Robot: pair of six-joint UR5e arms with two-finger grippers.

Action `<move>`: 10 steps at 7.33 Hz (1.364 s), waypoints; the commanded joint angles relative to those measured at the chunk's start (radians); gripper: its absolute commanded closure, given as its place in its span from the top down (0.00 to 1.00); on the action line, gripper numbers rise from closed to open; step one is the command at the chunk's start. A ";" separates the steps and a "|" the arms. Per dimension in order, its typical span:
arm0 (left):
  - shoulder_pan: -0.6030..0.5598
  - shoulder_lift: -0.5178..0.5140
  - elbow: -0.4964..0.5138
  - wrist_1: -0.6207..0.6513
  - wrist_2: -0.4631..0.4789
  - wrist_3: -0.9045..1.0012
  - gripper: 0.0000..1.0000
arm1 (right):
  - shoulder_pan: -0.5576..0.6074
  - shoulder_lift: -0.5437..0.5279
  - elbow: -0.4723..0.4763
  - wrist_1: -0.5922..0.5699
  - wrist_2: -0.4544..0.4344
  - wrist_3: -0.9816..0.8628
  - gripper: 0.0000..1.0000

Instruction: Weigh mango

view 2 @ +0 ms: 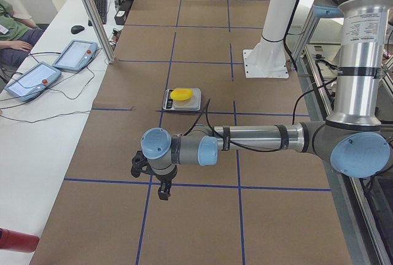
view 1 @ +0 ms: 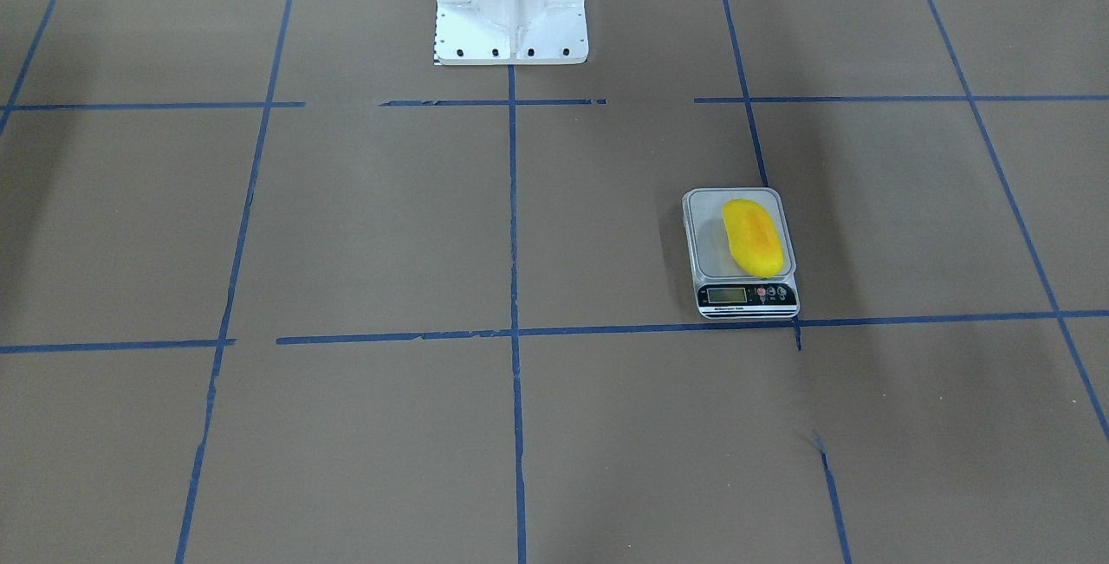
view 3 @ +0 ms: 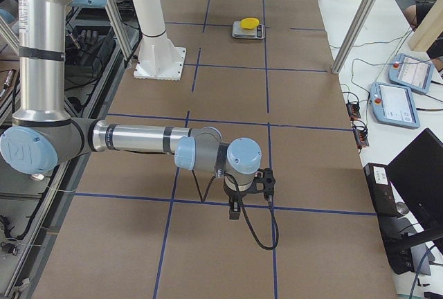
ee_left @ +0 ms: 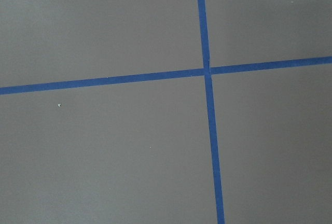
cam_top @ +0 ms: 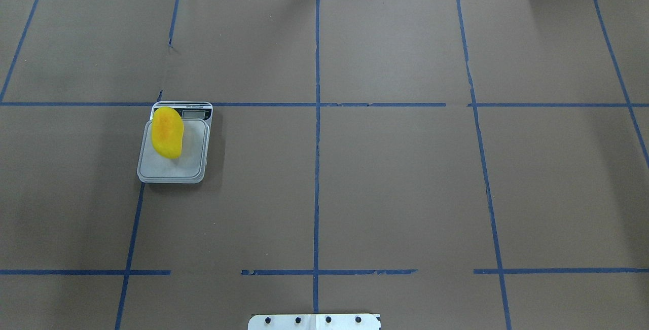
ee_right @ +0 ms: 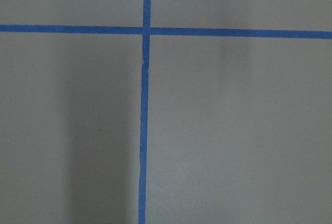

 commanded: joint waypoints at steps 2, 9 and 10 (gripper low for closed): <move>-0.014 0.038 -0.050 -0.002 -0.004 0.000 1.00 | 0.000 0.000 0.000 0.000 0.000 0.000 1.00; -0.029 0.052 -0.077 -0.002 -0.002 -0.008 1.00 | 0.000 0.000 0.000 0.001 0.000 0.000 1.00; -0.029 0.052 -0.077 -0.002 -0.002 -0.008 1.00 | 0.000 0.000 0.000 0.001 0.000 0.000 1.00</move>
